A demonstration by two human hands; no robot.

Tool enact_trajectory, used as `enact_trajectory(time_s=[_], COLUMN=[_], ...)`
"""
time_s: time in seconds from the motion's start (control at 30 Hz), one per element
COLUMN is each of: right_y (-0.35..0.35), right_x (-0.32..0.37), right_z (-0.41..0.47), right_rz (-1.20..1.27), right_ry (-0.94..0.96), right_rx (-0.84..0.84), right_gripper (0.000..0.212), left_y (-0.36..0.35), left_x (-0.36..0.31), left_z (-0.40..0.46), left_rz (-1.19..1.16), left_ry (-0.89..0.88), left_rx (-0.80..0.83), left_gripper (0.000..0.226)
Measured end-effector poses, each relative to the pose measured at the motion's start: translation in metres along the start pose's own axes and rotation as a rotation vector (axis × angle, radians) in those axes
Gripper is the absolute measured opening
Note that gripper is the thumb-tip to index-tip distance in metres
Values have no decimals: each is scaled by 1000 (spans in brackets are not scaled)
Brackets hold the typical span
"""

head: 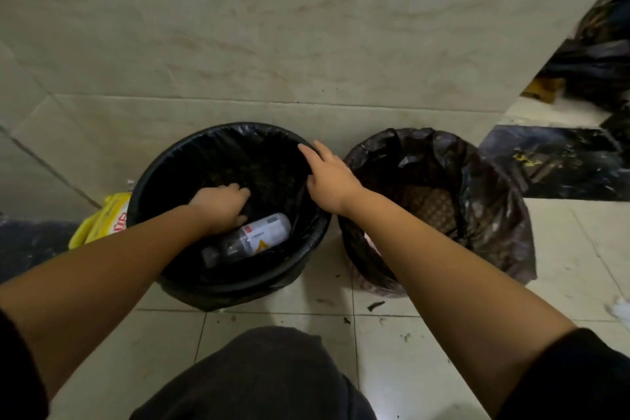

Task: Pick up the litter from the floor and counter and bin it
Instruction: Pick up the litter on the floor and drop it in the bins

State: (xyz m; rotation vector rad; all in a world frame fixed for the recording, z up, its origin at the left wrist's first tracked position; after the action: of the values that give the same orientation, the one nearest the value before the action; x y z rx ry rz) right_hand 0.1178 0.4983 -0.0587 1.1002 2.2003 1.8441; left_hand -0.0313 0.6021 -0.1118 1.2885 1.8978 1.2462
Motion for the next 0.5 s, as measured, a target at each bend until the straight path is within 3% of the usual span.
enact_trajectory(time_s=[0.13, 0.23, 0.37, 0.5], right_y=[54, 93, 139, 166], right_x=[-38, -102, -226, -355], right_z=[-29, -66, -134, -211], right_rz=[229, 270, 230, 118], right_ry=[8, -70, -336, -686], right_rx=[-195, -334, -499, -524], right_gripper=[50, 42, 36, 38], left_y=[99, 160, 208, 221], left_x=[-51, -122, -257, -383], left_z=[-2, 20, 60, 77], left_rz=[-50, -182, -337, -380], left_ry=[-131, -278, -509, -738], left_rx=[-520, -720, -773, -670], left_gripper=[20, 15, 12, 14])
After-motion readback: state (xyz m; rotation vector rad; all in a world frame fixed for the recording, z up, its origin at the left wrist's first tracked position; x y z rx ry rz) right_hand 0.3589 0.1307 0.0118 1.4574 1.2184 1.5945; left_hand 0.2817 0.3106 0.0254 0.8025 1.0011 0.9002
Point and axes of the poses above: each hand's wrist, its own z-axis towards the middle knuckle, its own y-axis out of the back of the hand, x = y × z, the point moved 5 cm from there along z, towards the middle knuckle, and after that the axes turned 13 degrees about -y, right-handed, at the moved point
